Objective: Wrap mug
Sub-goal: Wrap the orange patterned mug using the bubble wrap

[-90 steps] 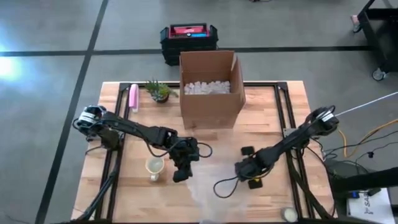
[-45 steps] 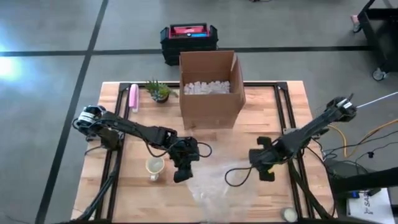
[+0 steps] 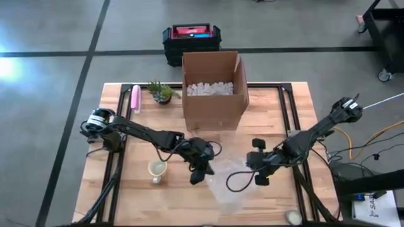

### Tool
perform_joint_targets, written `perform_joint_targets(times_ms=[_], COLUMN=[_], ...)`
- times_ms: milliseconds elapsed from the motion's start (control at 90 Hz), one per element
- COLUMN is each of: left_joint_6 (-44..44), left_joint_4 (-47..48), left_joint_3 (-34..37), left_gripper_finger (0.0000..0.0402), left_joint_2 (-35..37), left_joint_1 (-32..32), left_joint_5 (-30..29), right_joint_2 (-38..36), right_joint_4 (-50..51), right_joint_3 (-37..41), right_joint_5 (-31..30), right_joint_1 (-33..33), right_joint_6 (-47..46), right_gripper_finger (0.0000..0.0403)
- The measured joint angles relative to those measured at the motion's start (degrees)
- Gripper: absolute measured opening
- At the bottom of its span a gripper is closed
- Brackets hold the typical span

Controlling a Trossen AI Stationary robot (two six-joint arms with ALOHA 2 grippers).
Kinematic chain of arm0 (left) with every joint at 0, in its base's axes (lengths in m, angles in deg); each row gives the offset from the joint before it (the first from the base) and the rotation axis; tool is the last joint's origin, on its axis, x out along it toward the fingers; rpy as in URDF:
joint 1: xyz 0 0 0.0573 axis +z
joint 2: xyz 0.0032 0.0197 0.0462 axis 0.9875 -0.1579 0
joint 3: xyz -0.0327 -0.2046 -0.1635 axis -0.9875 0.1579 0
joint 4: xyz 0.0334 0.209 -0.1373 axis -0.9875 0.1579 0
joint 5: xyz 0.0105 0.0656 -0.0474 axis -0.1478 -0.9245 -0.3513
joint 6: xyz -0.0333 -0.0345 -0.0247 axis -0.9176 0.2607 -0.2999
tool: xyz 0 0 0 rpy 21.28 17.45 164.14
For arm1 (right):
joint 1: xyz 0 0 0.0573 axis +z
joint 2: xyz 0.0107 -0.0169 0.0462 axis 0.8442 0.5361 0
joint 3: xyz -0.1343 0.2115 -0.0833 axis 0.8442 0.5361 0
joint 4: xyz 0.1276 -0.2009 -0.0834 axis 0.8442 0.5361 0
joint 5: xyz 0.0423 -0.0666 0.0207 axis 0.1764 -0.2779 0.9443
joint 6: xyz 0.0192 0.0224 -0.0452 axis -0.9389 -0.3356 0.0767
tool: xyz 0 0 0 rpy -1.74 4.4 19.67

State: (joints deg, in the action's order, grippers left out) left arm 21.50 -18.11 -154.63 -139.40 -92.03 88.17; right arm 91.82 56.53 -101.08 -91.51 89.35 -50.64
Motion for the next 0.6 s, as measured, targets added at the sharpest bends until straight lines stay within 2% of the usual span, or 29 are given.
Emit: perform_joint_targets(times_ms=[244, 311, 433, 600], left_joint_6=[0.24, 1.42, 1.80, 4.11], left_joint_4=[6.02, 5.37, -1.46, -10.30], left_joint_3=[0.02, 0.02, 0.02, 0.02], left_gripper_finger=[0.0000, 0.0000, 0.0010, 0.0071], left_joint_2=[0.78, 0.85, 0.85, 0.78], left_joint_1=[0.06, 0.49, 1.66, 3.84], left_joint_5=[-0.87, -1.15, -1.57, -1.42], right_joint_2=[4.52, 4.47, 3.36, 0.30], right_joint_4=[21.95, 23.01, 22.50, 22.63], right_joint_3=[5.73, 6.22, 6.00, 5.52], right_joint_5=[0.87, 1.41, 1.45, 1.06], right_joint_1=[0.29, 0.60, 0.61, 0.61], right_joint_6=[-16.30, -18.72, -19.23, -18.29], right_gripper_finger=[0.0018, 0.0018, 0.0018, 0.0018])
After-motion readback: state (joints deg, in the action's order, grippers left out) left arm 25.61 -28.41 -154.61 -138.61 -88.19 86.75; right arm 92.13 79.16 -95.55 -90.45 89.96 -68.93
